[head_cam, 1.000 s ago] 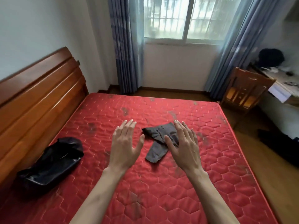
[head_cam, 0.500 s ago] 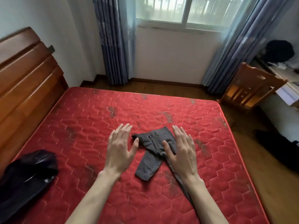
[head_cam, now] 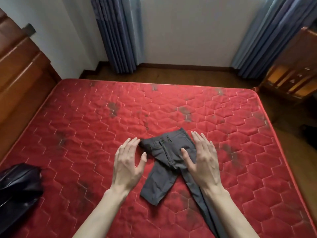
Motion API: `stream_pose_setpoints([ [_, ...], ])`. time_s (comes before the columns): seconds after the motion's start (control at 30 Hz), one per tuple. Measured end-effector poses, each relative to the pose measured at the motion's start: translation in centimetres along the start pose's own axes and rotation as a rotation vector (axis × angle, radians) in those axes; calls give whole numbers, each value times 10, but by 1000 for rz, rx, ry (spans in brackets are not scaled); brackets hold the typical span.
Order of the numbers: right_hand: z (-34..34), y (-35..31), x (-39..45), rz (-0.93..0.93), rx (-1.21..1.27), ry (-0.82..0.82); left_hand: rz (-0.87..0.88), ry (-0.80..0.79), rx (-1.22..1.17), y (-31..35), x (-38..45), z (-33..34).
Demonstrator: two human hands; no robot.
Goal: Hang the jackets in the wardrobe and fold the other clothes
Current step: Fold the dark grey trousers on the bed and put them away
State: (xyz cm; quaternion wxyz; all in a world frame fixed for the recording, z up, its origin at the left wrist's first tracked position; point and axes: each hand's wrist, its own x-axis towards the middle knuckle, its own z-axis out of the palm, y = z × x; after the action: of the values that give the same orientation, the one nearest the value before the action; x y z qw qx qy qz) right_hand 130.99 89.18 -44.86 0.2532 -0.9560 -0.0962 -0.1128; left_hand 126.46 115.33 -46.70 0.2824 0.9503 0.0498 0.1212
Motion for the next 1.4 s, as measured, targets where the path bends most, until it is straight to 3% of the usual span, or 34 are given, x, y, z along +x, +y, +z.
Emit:
stream_pose_setpoints([
  [0.27,134,71,10,-63,-70,-55,-113,-61,-91,-76,38,129],
  [0.5,238,135,34,45,6,65,-93,-90,-82,-139,59,229],
  [0.83,318,230,73,489,10,-287,-408,-436,191,-209,113,304],
  [0.93,326,237,86,593,94,-395,-378,-478,307,-226,117,309],
  [1.03,333,238,93,678,185,-360,-250,-421,416,-233,120,308],
  [1.17,336,236,100,742,346,-382,-97,-366,373,-235,118,304],
  [1.27,327,231,95,655,411,-325,64,-292,277,-232,114,295],
  [1.4,303,213,83,515,418,-255,231,-334,216,-216,106,270],
])
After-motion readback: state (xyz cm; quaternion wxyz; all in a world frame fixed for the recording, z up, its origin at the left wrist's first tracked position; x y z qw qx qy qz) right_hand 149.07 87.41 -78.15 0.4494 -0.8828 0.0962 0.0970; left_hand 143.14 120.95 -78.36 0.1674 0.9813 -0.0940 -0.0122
